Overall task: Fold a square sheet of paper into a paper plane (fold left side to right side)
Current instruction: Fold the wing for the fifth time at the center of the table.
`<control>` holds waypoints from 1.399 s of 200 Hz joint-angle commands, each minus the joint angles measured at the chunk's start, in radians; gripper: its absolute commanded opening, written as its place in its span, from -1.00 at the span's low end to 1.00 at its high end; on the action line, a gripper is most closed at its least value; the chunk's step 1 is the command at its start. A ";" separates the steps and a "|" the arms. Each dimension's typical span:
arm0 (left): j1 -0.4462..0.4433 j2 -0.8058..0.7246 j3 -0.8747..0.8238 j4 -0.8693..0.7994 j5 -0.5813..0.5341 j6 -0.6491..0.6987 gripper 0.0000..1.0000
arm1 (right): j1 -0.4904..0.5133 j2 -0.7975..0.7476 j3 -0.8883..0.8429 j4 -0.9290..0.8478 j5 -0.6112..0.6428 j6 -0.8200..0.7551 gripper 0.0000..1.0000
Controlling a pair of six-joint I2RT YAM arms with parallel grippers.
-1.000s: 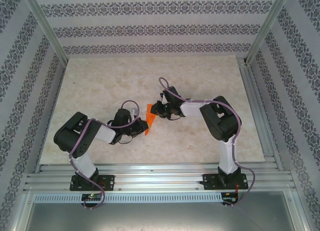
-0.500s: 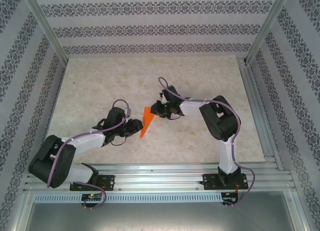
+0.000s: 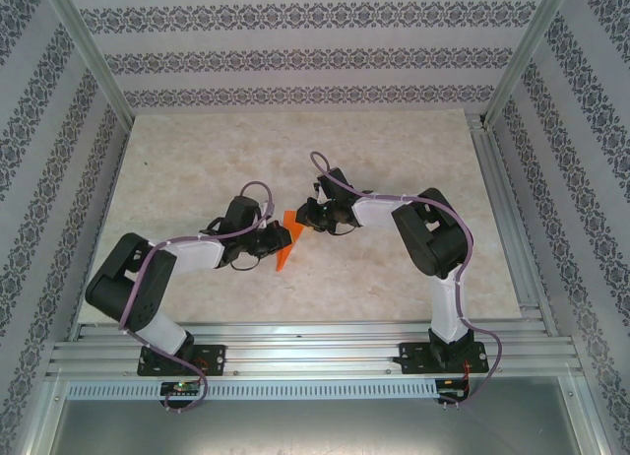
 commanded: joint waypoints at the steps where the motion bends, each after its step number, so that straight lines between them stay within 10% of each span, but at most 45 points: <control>1: -0.009 0.068 0.021 0.105 0.045 0.023 -0.84 | 0.022 0.066 0.008 -0.042 0.062 -0.028 -0.56; 160: -0.010 0.133 -0.137 0.099 -0.045 0.030 -0.95 | 0.029 -0.138 -0.046 0.008 0.061 -0.019 -0.64; 280: -0.010 0.127 -0.126 0.063 -0.062 0.044 -1.00 | 0.108 -0.004 -0.043 0.087 0.068 0.070 -0.66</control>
